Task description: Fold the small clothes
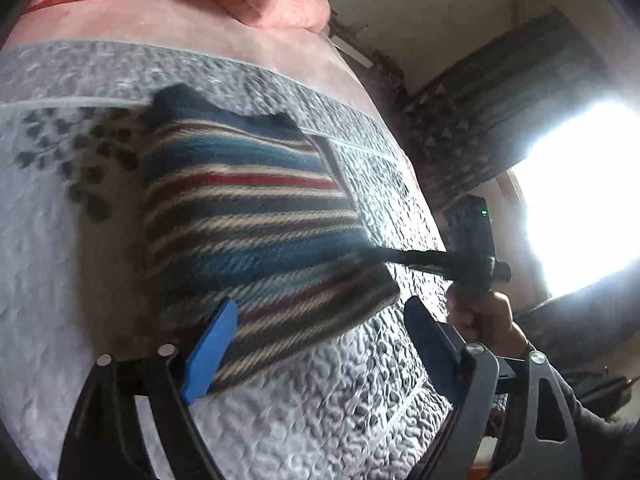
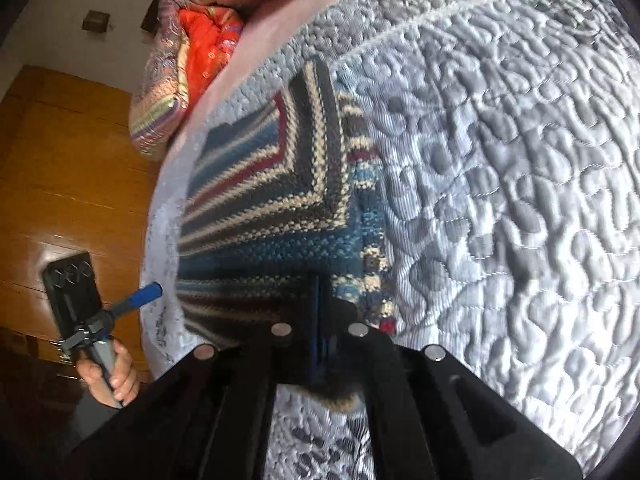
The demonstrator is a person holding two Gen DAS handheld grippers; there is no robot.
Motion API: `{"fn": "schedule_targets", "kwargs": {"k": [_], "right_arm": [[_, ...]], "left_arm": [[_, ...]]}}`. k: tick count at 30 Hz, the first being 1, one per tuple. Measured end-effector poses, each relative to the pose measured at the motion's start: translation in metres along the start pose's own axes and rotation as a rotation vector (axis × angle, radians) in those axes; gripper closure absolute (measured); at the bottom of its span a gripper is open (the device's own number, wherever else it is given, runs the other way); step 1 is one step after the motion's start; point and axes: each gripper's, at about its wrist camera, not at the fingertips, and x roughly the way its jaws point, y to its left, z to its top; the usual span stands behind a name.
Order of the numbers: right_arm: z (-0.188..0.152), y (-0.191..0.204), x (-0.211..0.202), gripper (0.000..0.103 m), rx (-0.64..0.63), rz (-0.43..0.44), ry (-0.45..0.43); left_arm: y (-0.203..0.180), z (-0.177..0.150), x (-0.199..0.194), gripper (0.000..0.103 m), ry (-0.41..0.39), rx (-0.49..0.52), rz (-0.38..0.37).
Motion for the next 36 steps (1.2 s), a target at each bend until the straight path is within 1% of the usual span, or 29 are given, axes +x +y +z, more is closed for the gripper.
{"fn": "schedule_targets", "kwargs": {"k": [2,3,4,5,6,8,10,13,16,18,19,20,21,23,25,28,30,31,32,33,35,36], "right_arm": [[0.007,-0.010,-0.015,0.086,0.044,0.019,-0.023],[0.013,-0.015,-0.019,0.065,0.077,0.037,-0.032],[0.019,-0.026,-0.024,0.029,0.119,0.057,-0.043],[0.017,-0.034,-0.031,0.015,0.148,0.079,-0.053],[0.029,-0.037,-0.030,0.010,0.169,0.110,-0.057],[0.049,-0.043,-0.022,0.010,0.206,0.187,-0.033],[0.062,-0.040,-0.009,0.010,0.197,0.211,-0.010],[0.081,-0.030,0.019,0.010,0.163,0.190,0.052],[0.092,-0.030,0.043,0.010,0.143,0.166,0.105],[0.098,-0.032,0.054,0.010,0.147,0.173,0.118],[0.098,-0.032,0.055,0.010,0.150,0.183,0.120],[0.101,-0.032,0.060,0.010,0.147,0.190,0.124],[0.102,-0.030,0.065,0.010,0.142,0.195,0.129],[0.105,-0.029,0.071,0.010,0.128,0.199,0.140],[0.109,-0.023,0.077,0.010,0.118,0.214,0.147],[0.113,-0.013,0.087,0.010,0.093,0.233,0.161],[0.115,-0.007,0.091,0.011,0.087,0.247,0.162],[0.116,-0.004,0.094,0.017,0.086,0.260,0.164],[0.116,-0.001,0.098,0.021,0.084,0.260,0.174],[0.115,0.003,0.103,0.022,0.074,0.247,0.176],[0.113,0.006,0.105,0.026,0.063,0.236,0.170],[0.114,0.007,0.106,0.034,0.069,0.236,0.166]], "left_arm": [[0.014,-0.004,-0.012,0.017,-0.009,-0.016,0.032],[0.027,-0.008,-0.020,0.017,-0.012,-0.032,0.049],[0.039,-0.010,-0.024,0.017,-0.012,-0.059,0.055],[0.050,-0.011,-0.023,0.017,-0.012,-0.085,0.056],[0.064,-0.013,-0.023,0.017,-0.013,-0.127,0.048],[0.081,-0.018,-0.020,0.017,-0.013,-0.178,0.013],[0.097,-0.023,-0.012,0.017,0.004,-0.234,-0.034],[0.107,-0.024,0.003,0.017,0.022,-0.256,-0.083],[0.110,-0.021,0.018,0.017,0.042,-0.260,-0.131],[0.114,-0.019,0.028,0.017,0.058,-0.259,-0.147],[0.117,-0.017,0.033,0.017,0.064,-0.268,-0.167],[0.120,-0.017,0.038,0.017,0.073,-0.283,-0.197],[0.124,-0.017,0.046,0.017,0.090,-0.312,-0.259],[0.127,-0.016,0.055,0.017,0.113,-0.320,-0.317],[0.128,-0.014,0.064,0.016,0.127,-0.318,-0.353],[0.124,-0.009,0.077,0.014,0.143,-0.306,-0.352],[0.119,-0.009,0.085,0.014,0.157,-0.295,-0.327],[0.117,-0.007,0.089,0.014,0.164,-0.290,-0.309],[0.114,-0.005,0.092,0.014,0.172,-0.293,-0.283],[0.111,-0.003,0.095,0.014,0.181,-0.310,-0.251],[0.108,0.000,0.099,0.014,0.185,-0.331,-0.226],[0.107,0.001,0.100,0.014,0.185,-0.342,-0.214]]}}
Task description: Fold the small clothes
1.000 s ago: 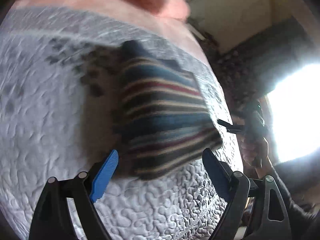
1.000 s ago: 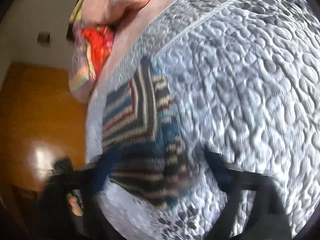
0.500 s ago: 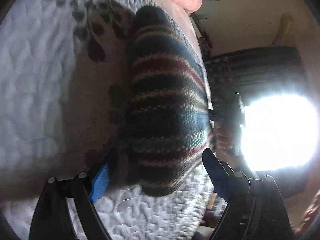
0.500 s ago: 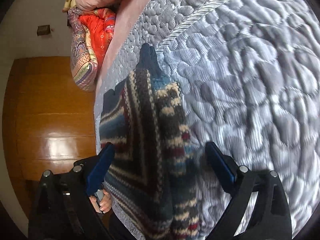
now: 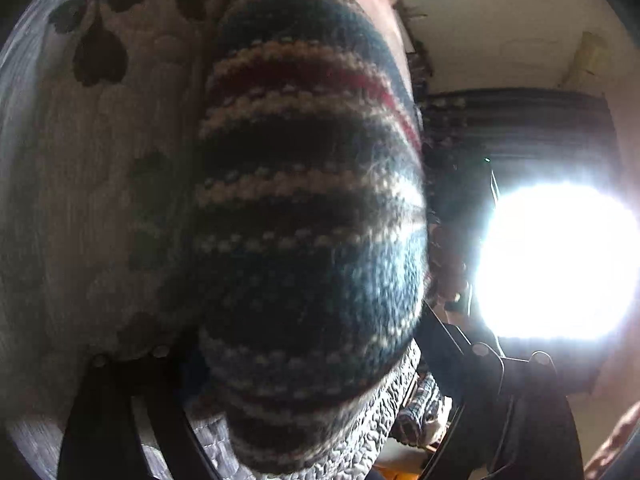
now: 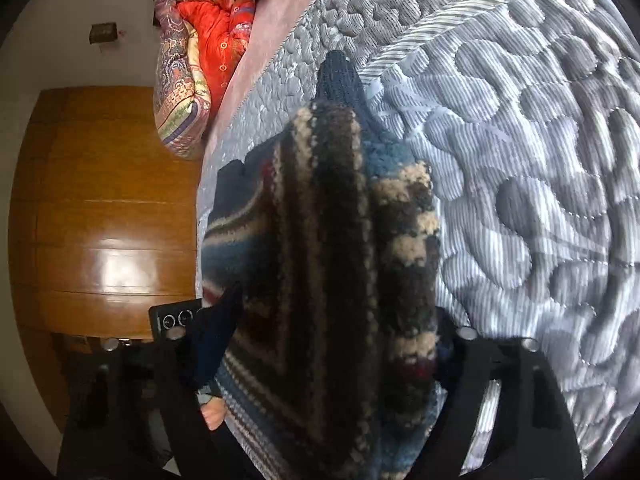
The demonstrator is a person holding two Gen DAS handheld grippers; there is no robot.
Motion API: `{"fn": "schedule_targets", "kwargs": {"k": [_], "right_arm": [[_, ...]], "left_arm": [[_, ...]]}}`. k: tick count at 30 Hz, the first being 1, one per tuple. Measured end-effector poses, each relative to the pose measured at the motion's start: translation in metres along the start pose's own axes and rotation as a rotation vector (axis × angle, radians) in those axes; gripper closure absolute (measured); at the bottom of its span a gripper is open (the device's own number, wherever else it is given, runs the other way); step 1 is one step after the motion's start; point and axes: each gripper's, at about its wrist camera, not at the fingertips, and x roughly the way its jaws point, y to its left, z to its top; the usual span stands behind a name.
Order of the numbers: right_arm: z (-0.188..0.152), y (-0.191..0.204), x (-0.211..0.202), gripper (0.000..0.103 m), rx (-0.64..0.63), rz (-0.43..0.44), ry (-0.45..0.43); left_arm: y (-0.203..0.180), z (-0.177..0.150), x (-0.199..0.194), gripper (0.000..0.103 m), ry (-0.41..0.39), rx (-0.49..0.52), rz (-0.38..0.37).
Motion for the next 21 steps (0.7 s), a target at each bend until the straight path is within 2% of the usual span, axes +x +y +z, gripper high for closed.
{"fn": "schedule_targets", "kwargs": {"k": [1,4,10,15,21], "right_arm": [[0.001,-0.002,0.001,0.044,0.011,0.014,-0.003],[-0.003,-0.001,-0.001,0.053,0.004,0.012,-0.029],[-0.009,0.015,-0.010,0.060,-0.015,0.008,-0.085],[-0.016,0.036,-0.020,0.061,-0.029,0.016,-0.112],[-0.030,0.080,-0.016,0.061,-0.058,0.034,-0.119]], "left_arm": [[-0.001,0.001,0.001,0.015,-0.001,-0.001,0.008],[-0.006,0.003,0.003,0.031,0.000,-0.008,0.037],[-0.019,-0.003,-0.002,0.048,0.007,0.013,0.078],[-0.031,-0.008,-0.018,0.052,-0.010,0.050,0.095],[-0.046,-0.028,-0.053,0.053,-0.039,0.077,0.095]]}}
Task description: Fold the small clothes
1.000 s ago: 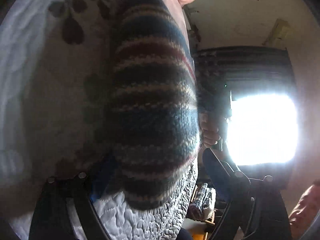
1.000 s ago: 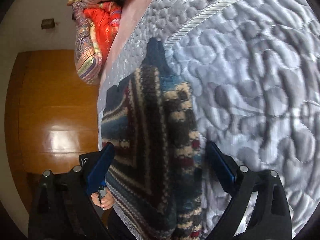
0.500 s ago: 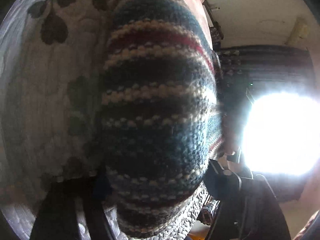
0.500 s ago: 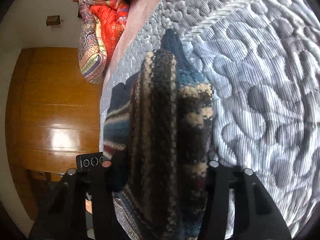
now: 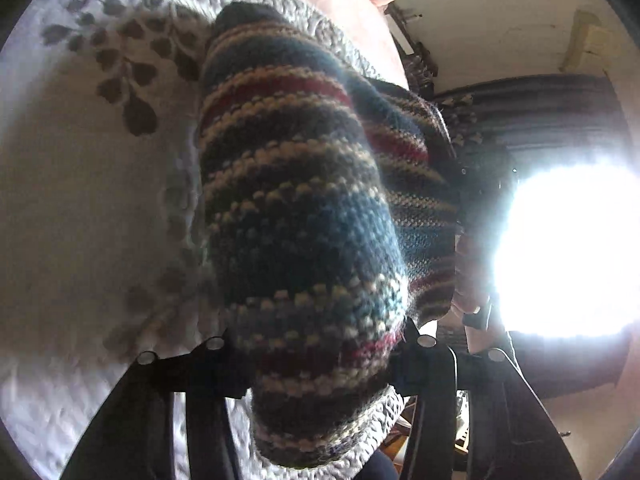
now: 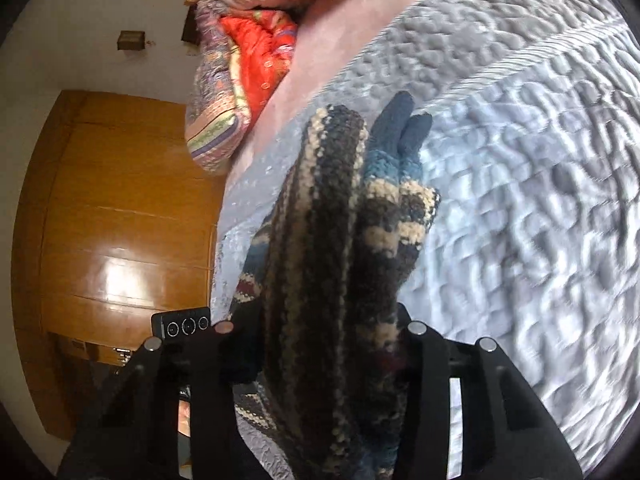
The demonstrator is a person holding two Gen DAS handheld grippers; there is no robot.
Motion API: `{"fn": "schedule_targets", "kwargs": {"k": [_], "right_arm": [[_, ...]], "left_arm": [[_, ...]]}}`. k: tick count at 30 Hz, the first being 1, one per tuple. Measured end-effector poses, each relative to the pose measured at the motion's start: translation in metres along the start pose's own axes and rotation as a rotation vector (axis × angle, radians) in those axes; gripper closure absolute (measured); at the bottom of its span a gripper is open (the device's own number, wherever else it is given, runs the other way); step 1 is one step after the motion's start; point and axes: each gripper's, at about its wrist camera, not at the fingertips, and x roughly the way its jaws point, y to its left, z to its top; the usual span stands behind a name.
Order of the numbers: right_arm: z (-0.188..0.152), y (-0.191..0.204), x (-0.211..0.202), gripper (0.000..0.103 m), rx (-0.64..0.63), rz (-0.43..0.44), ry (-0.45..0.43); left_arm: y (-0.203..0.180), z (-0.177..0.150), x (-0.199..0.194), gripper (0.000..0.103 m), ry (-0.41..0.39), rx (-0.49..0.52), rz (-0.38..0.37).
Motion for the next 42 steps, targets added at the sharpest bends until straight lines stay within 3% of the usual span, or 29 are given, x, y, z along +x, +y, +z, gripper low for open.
{"fn": "schedule_targets", "kwargs": {"k": [6,12,17,20,22,23,24,26,27,28,29,30,32,33,36,38,40,42], "right_arm": [[-0.037,0.041,0.032,0.061,-0.025,0.055,0.037],[-0.093,0.057,0.099,0.062,-0.015,0.091,0.131],[-0.128,0.039,0.143,0.060,0.033,0.098,0.202],[-0.131,0.024,0.147,0.040,0.058,0.044,0.190],[-0.131,0.025,0.136,0.028,0.058,0.001,0.166],[-0.129,0.030,0.125,0.025,0.048,-0.016,0.135],[-0.128,0.034,0.113,0.024,0.036,-0.031,0.094],[-0.130,0.049,0.084,0.024,0.001,-0.041,0.007],[-0.131,0.055,0.076,0.027,-0.016,-0.039,-0.011],[-0.135,0.063,0.072,0.029,-0.040,-0.037,-0.013],[-0.139,0.070,0.073,0.032,-0.068,-0.052,-0.002],[-0.143,0.079,0.080,0.041,-0.111,-0.094,0.019],[-0.149,0.080,0.096,0.078,-0.159,-0.200,0.068],[-0.151,0.082,0.100,0.090,-0.182,-0.244,0.065],[-0.160,0.089,0.097,0.094,-0.207,-0.237,0.002],[-0.160,0.079,0.098,0.095,-0.200,-0.299,-0.030],[-0.159,0.052,0.104,0.094,-0.178,-0.357,-0.018],[-0.159,0.053,0.102,0.091,-0.180,-0.321,-0.020]], "left_arm": [[-0.005,-0.049,-0.039,0.053,-0.035,0.007,0.040],[0.041,-0.116,-0.081,0.053,-0.070,-0.038,0.050],[0.091,-0.160,-0.076,0.050,-0.059,-0.128,0.017],[0.108,-0.171,-0.067,0.032,-0.085,-0.166,0.029],[0.099,-0.172,-0.069,0.024,-0.100,-0.174,0.082],[0.095,-0.177,-0.078,0.023,-0.113,-0.160,0.144],[0.076,-0.178,-0.089,0.023,-0.157,-0.116,0.232],[0.054,-0.186,-0.111,0.022,-0.262,-0.053,0.330],[0.040,-0.194,-0.127,0.022,-0.334,-0.005,0.367],[0.029,-0.200,-0.136,0.022,-0.372,0.031,0.347],[0.019,-0.203,-0.140,0.022,-0.385,0.058,0.286],[0.010,-0.205,-0.138,0.023,-0.372,0.087,0.206],[-0.001,-0.207,-0.123,0.024,-0.317,0.143,0.116],[0.000,-0.207,-0.110,0.024,-0.278,0.144,0.072],[0.035,-0.205,-0.089,0.030,-0.201,0.059,0.069],[0.058,-0.203,-0.076,0.032,-0.160,0.012,0.056],[0.062,-0.203,-0.067,0.033,-0.135,0.015,0.062],[0.057,-0.200,-0.073,0.034,-0.108,0.020,0.067]]}}
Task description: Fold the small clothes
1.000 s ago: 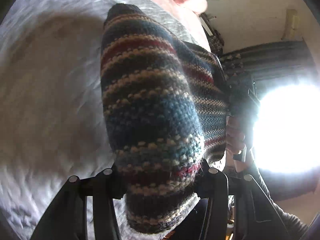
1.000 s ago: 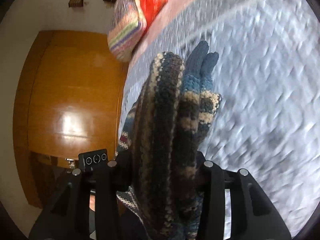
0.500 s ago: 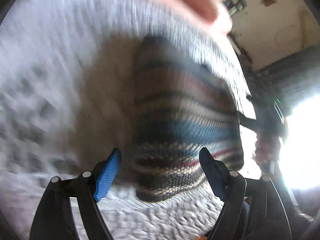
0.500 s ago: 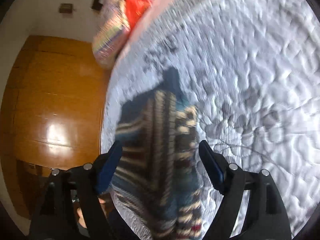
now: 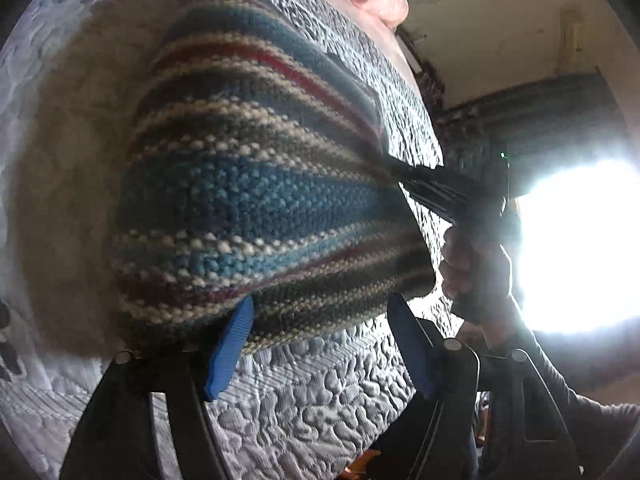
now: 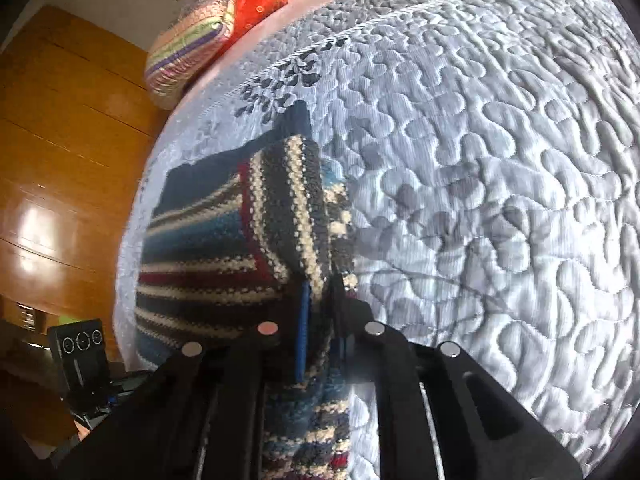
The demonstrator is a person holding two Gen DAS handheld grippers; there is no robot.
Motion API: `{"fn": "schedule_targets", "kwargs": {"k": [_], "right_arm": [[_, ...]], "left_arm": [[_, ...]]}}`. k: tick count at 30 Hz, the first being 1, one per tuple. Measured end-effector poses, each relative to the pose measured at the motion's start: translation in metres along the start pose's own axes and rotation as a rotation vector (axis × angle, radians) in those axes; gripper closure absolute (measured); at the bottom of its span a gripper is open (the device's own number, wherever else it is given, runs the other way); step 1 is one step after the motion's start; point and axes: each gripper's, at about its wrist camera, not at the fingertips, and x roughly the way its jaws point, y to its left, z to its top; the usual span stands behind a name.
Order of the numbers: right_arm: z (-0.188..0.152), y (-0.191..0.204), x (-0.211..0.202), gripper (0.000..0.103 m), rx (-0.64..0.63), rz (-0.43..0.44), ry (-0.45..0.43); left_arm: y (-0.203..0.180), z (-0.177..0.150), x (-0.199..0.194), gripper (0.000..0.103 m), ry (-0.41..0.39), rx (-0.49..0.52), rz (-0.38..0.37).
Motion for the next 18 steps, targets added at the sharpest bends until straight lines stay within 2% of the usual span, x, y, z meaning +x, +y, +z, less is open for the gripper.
{"fn": "schedule_targets", "kwargs": {"k": [1,3,5,7,8,10,11,12,13,16,18], "right_arm": [[0.001,0.005,-0.005,0.086,-0.007,0.018,-0.009],[0.006,0.012,-0.023,0.086,-0.024,0.023,-0.060],[0.014,0.021,-0.047,0.086,-0.048,0.045,-0.113],[0.025,0.032,-0.042,0.086,-0.080,0.055,-0.075],[0.028,0.035,-0.034,0.086,-0.088,0.051,-0.046],[0.034,0.035,-0.010,0.085,-0.110,0.000,0.026],[0.037,0.032,0.005,0.089,-0.116,-0.048,0.061],[0.039,0.028,0.017,0.098,-0.115,-0.076,0.085],[0.040,0.019,0.026,0.098,-0.112,-0.085,0.097],[0.041,0.020,0.014,0.098,-0.112,-0.072,0.090],[0.032,0.033,-0.005,0.090,-0.142,-0.054,0.066]], "left_arm": [[-0.004,0.004,-0.009,0.034,-0.003,-0.001,-0.023],[-0.014,0.018,-0.042,0.033,-0.066,0.032,-0.094],[-0.019,0.041,-0.055,0.032,-0.128,0.056,-0.102],[-0.013,0.072,-0.059,0.032,-0.154,0.042,-0.093],[-0.009,0.086,-0.057,0.032,-0.156,0.039,-0.084],[0.002,0.114,-0.038,0.032,-0.124,0.018,-0.015],[0.010,0.122,-0.028,0.032,-0.104,-0.003,-0.005],[0.020,0.128,-0.014,0.034,-0.077,-0.028,0.006],[0.030,0.131,-0.013,0.039,-0.068,-0.032,0.016],[0.025,0.129,-0.014,0.039,-0.060,-0.015,0.044],[0.008,0.121,-0.028,0.039,-0.079,0.028,0.038]]}}
